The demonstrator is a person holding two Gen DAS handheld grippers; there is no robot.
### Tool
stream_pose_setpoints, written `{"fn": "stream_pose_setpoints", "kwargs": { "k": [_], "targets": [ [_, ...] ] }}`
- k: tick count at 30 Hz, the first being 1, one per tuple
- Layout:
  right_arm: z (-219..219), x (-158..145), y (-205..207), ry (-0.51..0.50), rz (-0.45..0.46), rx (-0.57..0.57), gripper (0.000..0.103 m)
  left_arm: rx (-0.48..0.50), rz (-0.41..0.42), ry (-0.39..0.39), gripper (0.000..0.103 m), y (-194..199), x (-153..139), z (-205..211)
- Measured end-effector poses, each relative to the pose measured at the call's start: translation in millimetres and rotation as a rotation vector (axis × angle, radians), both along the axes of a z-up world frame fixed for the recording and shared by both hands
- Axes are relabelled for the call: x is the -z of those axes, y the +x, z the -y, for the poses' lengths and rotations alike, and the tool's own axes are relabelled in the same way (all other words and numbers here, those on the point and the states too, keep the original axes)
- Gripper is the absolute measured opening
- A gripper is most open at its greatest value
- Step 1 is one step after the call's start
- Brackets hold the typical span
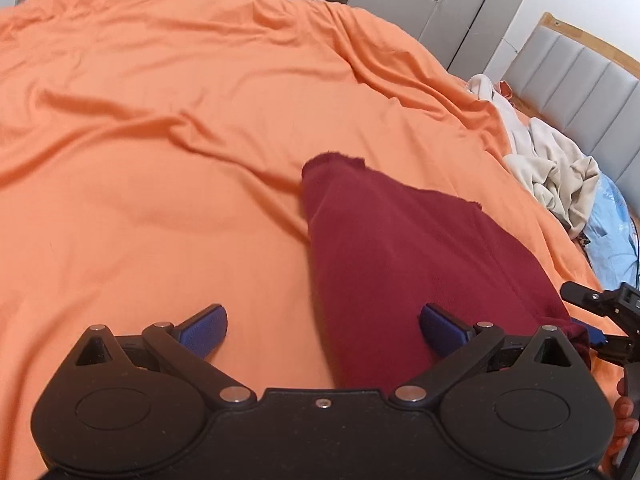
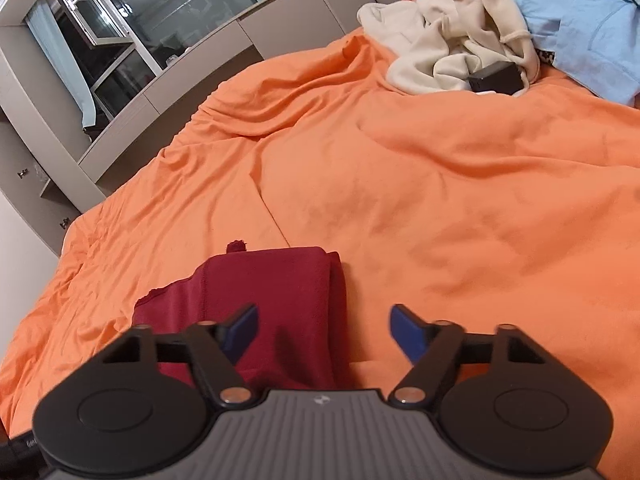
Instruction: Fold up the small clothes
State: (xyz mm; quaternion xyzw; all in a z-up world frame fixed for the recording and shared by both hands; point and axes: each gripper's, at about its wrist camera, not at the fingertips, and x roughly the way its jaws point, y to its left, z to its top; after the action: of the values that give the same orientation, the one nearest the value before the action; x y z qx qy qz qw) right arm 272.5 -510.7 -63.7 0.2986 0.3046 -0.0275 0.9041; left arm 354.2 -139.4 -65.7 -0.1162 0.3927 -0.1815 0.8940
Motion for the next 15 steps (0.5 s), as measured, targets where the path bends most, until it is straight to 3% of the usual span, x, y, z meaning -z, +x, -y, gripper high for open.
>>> {"fn": "stream_pose_setpoints", "kwargs": {
  "k": [5,9,15],
  "targets": [
    [-10.0,0.7,4.9,-0.025,0.000,-0.050,0.033,-0.001,0.019,-0.024,0.103,-3.0,8.4,-2.1],
    [-25.6,-8.2,1.4,-0.120,0.040,-0.093,0.023,-0.001,0.028,-0.031,0.103,-3.7,12.0,-2.1],
    [-57.1,-19.7,-3.6,-0.305,0.081,-0.178,0.023,-0.006,0.039,-0.053,0.103,-5.6,16.1,-5.0]
  ]
}}
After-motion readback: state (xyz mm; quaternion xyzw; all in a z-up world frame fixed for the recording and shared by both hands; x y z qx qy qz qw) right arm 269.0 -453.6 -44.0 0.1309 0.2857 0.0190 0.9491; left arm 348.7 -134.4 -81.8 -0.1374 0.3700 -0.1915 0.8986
